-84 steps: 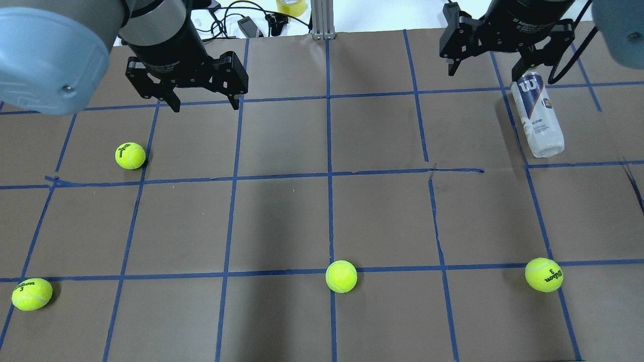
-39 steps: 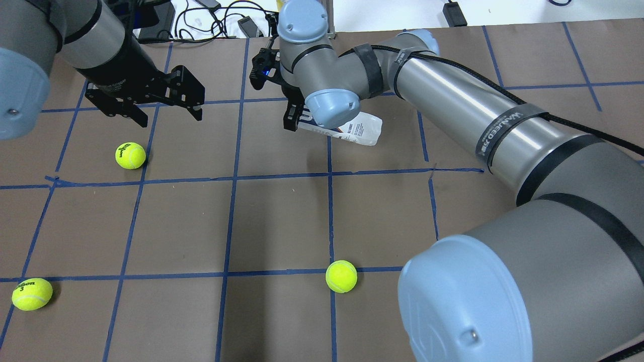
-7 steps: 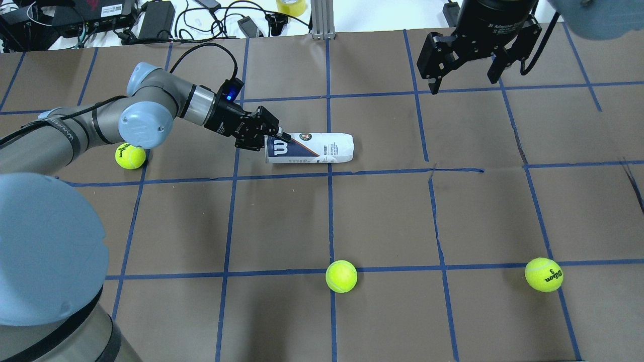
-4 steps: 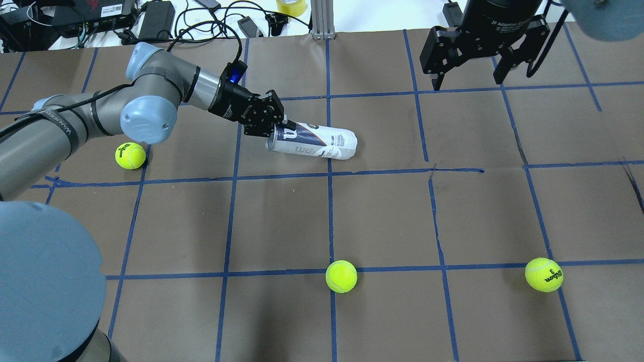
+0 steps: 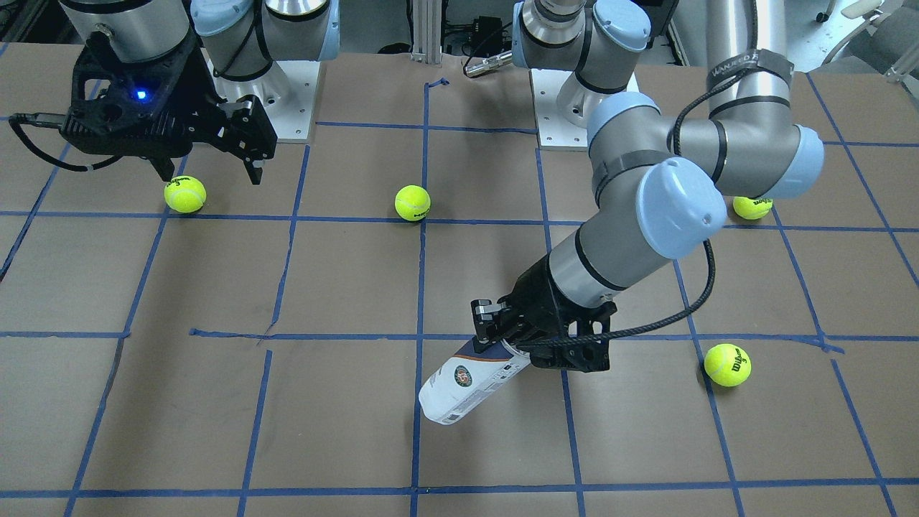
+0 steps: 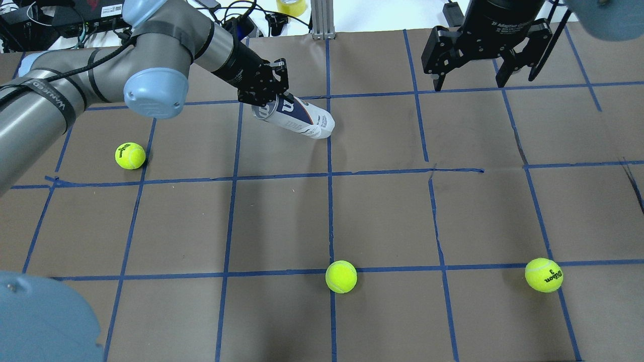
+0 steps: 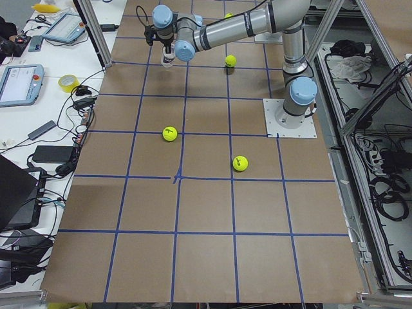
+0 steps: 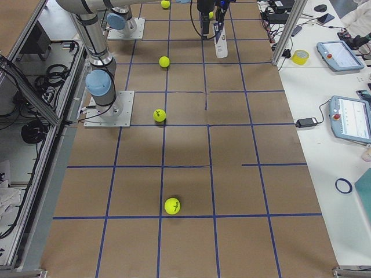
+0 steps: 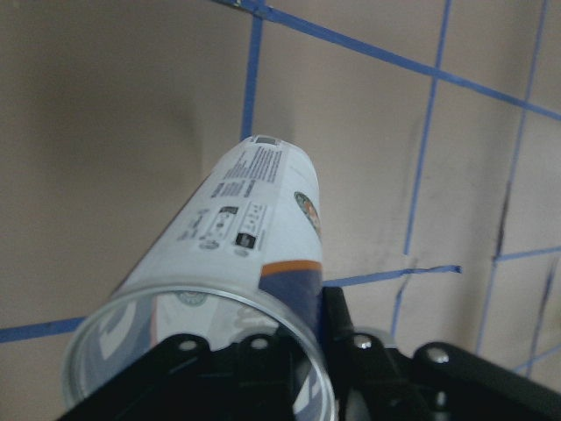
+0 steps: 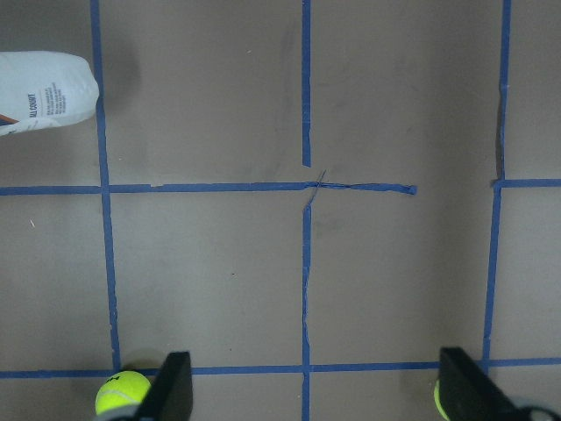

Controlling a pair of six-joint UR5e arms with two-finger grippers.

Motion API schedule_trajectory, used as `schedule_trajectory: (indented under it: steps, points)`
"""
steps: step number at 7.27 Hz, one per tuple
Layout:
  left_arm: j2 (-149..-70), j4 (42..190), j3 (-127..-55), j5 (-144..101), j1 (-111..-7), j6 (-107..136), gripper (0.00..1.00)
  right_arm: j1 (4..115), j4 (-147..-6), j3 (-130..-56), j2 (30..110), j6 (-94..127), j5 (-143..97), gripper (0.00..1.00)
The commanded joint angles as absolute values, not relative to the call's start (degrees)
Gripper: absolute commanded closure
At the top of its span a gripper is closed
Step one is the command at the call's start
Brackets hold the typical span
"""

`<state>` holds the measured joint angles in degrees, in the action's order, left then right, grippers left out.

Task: Lift up tennis ball bucket
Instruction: 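Lift the can's end with the left gripper, tilting it upright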

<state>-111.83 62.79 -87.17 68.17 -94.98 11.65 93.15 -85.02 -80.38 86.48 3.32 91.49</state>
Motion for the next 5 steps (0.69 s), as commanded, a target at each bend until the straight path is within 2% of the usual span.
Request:
schedule_trajectory:
  steps: [1, 4, 5]
  points:
    - [-111.97, 63.8, -84.2, 84.51, -102.01, 10.38, 1.0, 92.99, -84.99, -80.42, 86.48, 3.34, 91.49, 0.0]
    - [-113.46, 71.24, -81.75, 89.82, -104.85, 3.38, 1.0, 92.9, -84.81, -80.42, 86.48, 3.34, 91.49, 0.0]
    - [-114.6, 75.72, -78.69, 90.17, -105.03, 1.25, 1.0, 92.73, -84.81, -80.42, 86.48, 3.34, 91.49, 0.0]
